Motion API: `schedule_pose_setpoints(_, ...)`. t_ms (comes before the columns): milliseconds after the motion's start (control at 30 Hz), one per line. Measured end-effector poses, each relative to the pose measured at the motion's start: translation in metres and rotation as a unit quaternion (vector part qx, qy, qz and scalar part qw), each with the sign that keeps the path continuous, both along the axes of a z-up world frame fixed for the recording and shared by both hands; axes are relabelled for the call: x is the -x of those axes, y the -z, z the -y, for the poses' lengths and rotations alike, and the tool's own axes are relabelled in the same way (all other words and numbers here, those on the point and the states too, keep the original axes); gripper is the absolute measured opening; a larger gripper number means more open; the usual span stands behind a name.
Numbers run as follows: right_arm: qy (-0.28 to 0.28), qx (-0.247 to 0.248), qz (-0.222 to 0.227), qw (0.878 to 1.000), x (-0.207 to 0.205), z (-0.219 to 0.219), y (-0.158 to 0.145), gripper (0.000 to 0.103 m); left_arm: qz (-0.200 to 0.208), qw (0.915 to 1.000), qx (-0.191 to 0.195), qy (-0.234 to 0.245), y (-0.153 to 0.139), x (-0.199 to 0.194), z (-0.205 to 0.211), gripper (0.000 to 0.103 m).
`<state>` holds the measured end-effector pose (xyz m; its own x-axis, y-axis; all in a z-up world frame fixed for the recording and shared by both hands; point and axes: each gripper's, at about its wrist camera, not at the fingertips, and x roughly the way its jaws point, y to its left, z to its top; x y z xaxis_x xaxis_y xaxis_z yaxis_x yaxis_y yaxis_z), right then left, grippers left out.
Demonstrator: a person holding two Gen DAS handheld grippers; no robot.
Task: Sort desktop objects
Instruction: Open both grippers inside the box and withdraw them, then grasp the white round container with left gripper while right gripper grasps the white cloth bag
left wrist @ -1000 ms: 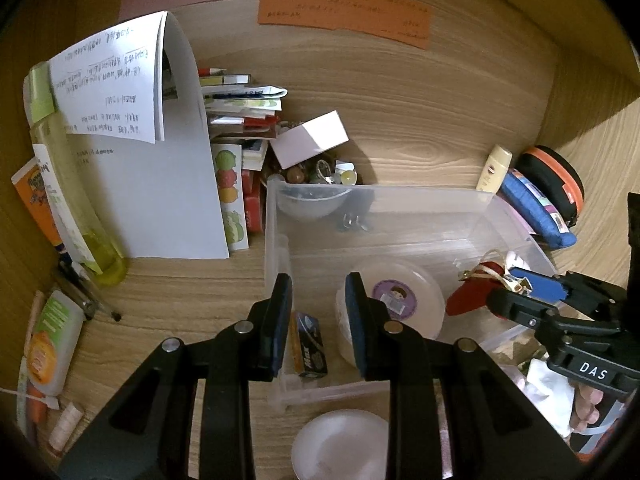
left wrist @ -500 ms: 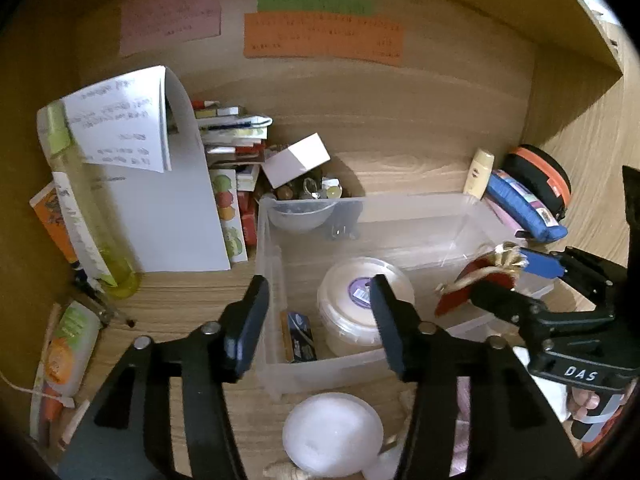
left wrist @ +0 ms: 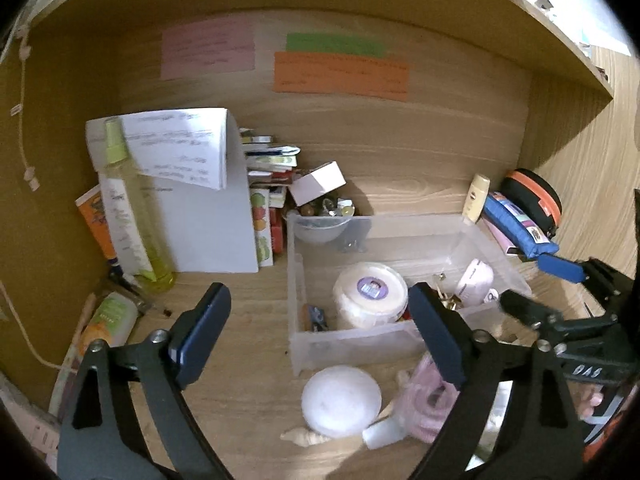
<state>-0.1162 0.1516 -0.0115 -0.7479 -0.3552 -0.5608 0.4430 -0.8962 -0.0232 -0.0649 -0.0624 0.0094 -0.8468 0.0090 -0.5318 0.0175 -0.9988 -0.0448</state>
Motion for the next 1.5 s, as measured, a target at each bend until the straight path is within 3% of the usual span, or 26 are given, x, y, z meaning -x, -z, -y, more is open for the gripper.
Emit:
schedule_pose_setpoints(133,0.010,-0.003,-0.008,1.000,-0.013,-0.014,-0.004,0.087,0.015,0.9999,-0.002,-0.007,0.007,-0.009,0.006,0.091)
schedule_pose_setpoints(233,0.020,-0.008,-0.011,1.000,-0.021,-0.025,-0.003,0.098,0.030,0.9995,-0.001,-0.010,0.016,-0.014,0.009,0.091)
schedule_pose_setpoints(533,0.034,-0.033,0.001,0.999,-0.042,-0.047,0.011,0.099,0.101,0.9948,0.010,-0.007,0.058,-0.020,0.012,0.091)
schedule_pose_setpoints(1100,0.001,-0.025,0.097,0.995,-0.043,-0.058,0.058,0.099,0.173,0.9841,0.017,0.035,0.096,0.000,-0.009,0.091)
schedule_pose_setpoints(1300,-0.040,0.017,0.156,0.987,-0.030,-0.053,0.071,0.099,0.182,0.9822,0.022,0.041,0.099,0.012,-0.014,0.091)
schedule_pose_setpoints(1500,-0.069,-0.002,0.191,0.979,-0.023,-0.037,0.089,0.099,0.191,0.9805,0.022,0.038,0.105,0.025,-0.016,0.091)
